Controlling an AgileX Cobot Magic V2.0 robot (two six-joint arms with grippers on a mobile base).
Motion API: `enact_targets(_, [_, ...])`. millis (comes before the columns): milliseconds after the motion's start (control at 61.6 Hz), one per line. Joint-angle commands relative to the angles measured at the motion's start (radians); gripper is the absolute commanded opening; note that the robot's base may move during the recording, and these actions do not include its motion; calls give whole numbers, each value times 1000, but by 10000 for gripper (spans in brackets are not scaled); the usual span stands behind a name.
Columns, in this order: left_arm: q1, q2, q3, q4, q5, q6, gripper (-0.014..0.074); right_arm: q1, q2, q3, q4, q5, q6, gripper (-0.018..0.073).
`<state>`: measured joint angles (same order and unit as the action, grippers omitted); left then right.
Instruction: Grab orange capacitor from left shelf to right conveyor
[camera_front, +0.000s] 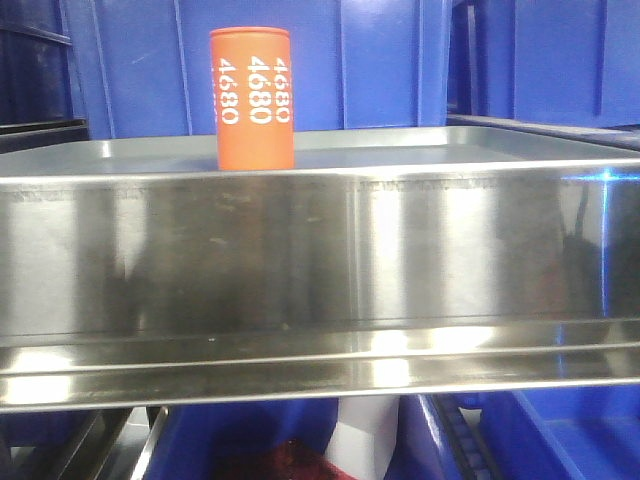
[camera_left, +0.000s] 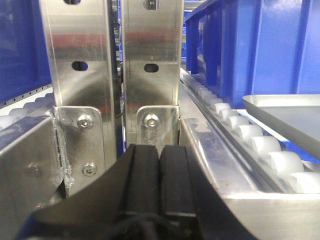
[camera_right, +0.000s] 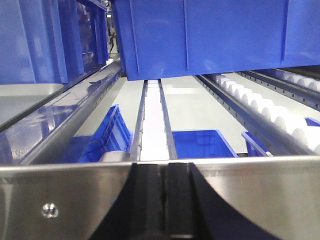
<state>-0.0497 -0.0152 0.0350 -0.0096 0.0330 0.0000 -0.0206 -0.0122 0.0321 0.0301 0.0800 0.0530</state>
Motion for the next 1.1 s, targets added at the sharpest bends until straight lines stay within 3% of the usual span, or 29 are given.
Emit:
enact_targets(0, [0,-8,22,-3,-88,0,-126,2,-18,-21,-5,-87,-3,55])
enact_targets(260, [0,-8,22,-3,-88,0,-126,2,-18,-21,-5,-97,-3,55])
enact_targets(519, [0,-8,22,-3,-88,0,-126,2,-18,-39,-2,-307,14,55])
enact_targets(633, [0,-8,22,-3,-88,0,-126,2,-18,-92,-2,-323,14,55])
enact_targets(763, [0,-8,22,-3,-88,0,-126,4,-7,-203,-2,-250,40,55])
enact_targets(877, [0,-8,22,-3,-88,0,-126,22,53,-352,-2,-80,89,55])
enact_targets(1088, [0,-8,22,-3,-88,0,-126,137,280,-602,-2,85,91,55])
